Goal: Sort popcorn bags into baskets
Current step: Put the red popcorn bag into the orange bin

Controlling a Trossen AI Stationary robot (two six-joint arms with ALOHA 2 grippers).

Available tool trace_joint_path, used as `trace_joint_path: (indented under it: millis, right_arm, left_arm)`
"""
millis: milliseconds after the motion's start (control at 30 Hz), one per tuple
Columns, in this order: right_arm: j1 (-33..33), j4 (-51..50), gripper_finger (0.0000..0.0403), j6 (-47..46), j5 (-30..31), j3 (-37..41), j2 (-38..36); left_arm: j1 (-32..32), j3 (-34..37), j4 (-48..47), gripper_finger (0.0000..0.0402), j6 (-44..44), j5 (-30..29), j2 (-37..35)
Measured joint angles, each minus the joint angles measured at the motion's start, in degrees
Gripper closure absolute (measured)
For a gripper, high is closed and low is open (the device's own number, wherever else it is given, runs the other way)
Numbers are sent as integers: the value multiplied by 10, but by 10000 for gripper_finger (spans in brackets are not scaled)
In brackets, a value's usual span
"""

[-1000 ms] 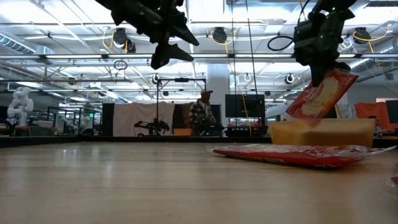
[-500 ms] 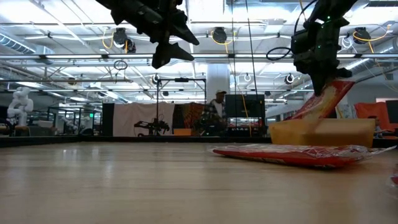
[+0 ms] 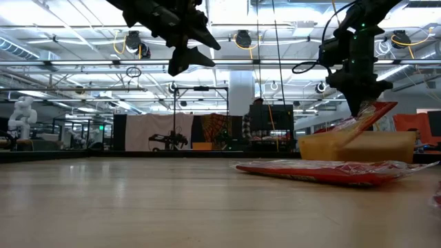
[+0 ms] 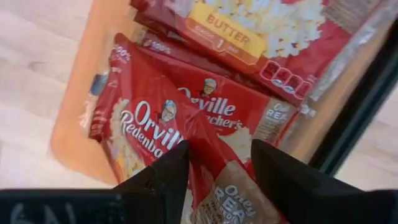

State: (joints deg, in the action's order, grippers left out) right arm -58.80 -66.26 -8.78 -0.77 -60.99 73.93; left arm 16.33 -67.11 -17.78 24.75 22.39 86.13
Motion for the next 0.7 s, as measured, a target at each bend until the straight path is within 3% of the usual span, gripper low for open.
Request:
trace_joint_path:
  millis: [433,700]
  right_arm:
    - [19,17,189,-60,56,-19,-10]
    - [44,20,183,-93,62,-68,-30]
  left_arm:
    - [-1,0,-45,218,-3,0,0]
    - [-17,0,-97,218,-5,-22,0]
